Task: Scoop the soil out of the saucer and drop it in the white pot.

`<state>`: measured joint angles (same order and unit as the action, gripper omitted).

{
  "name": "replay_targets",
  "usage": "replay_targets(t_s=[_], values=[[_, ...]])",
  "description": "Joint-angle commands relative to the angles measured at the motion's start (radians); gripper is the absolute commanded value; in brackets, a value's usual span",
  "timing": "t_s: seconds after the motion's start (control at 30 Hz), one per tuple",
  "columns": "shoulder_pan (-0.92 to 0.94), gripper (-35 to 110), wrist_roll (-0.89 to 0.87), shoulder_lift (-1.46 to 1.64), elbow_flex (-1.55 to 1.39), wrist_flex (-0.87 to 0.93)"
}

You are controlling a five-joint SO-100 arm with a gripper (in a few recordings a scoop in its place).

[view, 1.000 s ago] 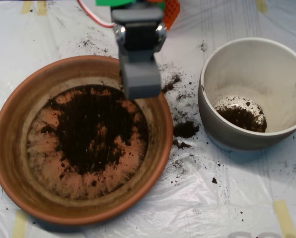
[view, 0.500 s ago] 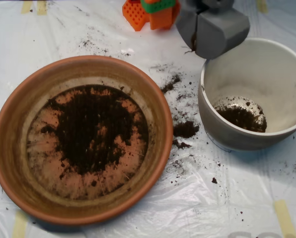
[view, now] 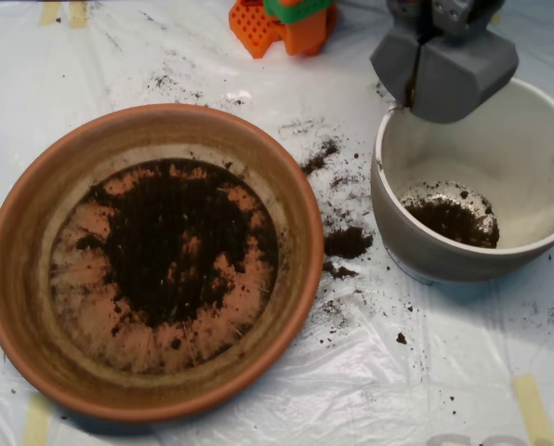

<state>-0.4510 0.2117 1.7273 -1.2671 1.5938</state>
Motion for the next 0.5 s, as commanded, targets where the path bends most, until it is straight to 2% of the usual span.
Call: replay_targets(t_s=[0.0,0.33,0.47], values=[[0.005,-1,-0.017,-0.092,0.253,0.055],[-0.029,1,-0.037,-0.285,0.509,0.143],[-0.028,30,-0.035,-0.287,0.512,0.144]])
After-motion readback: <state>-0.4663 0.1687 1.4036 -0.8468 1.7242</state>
